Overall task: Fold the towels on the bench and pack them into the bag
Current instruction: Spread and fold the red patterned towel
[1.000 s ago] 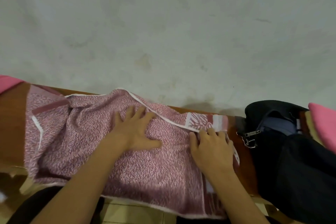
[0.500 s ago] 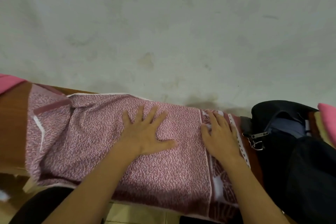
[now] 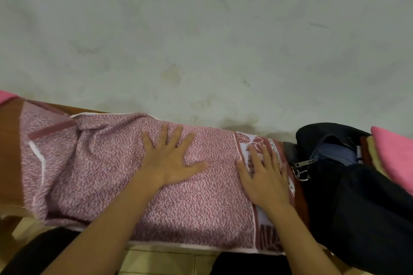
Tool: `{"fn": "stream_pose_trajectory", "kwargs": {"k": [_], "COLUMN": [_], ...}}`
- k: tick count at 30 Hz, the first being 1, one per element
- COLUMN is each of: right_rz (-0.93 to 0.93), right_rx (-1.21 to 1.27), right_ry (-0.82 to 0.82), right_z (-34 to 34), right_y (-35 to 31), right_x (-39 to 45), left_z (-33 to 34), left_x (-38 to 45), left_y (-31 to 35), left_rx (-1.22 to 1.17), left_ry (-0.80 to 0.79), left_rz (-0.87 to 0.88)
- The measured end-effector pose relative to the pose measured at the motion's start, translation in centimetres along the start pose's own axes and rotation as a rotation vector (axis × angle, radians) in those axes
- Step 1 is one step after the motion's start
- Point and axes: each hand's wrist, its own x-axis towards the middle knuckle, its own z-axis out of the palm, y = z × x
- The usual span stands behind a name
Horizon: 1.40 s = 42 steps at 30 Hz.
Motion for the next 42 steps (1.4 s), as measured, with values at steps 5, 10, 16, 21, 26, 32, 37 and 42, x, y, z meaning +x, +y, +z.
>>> {"fn": "stream_pose_trajectory", "kwargs": {"k": [5,10,16,21,26,32,37,42], "right_rz": [0.202,0.265,0.306,0.341,0.243,0.146,-0.018,-0.002], "right_rx": [0.134,0.148,0.501,1.001,0.799,0.159,-0.046,0.124], "right_ry": [0.174,0.122,0.073,0.045,0.094,0.064,0.314,0.01], "right_z": [-1.2,-1.1,-3.0,-4.3,-4.6,-4.4,-3.5,-1.3], "right_y": [0.3,1.5,0.3,-0.2,1.3,2.5,0.8,-0.4], "right_x": [-1.2,-3.6,-5.0,-4.7,-4.9,-6.1,-6.2,-5.0], "left_z": [0.1,-0.1,-0.3,-0.3,1.3,1.1,0.8,0.9], "left_x": [0.3,0.4,-0.5,-2.1,-1.7,-1.3,-1.3,-1.6], "left_y": [-0.5,-0.5,0.6,4.8,5.7,5.6,5.2,5.0], "left_rx": [-0.017,-0.03,-0.074,-0.143,0.032,0.05,0.067,0.067], "left_ry": [0.011,-0.006,0.153,0.164,0.068,0.019,-0.001,0.002], "left_rz": [-0.014,-0.032,0.033,0.449,0.386,0.368,0.422,0.448]}}
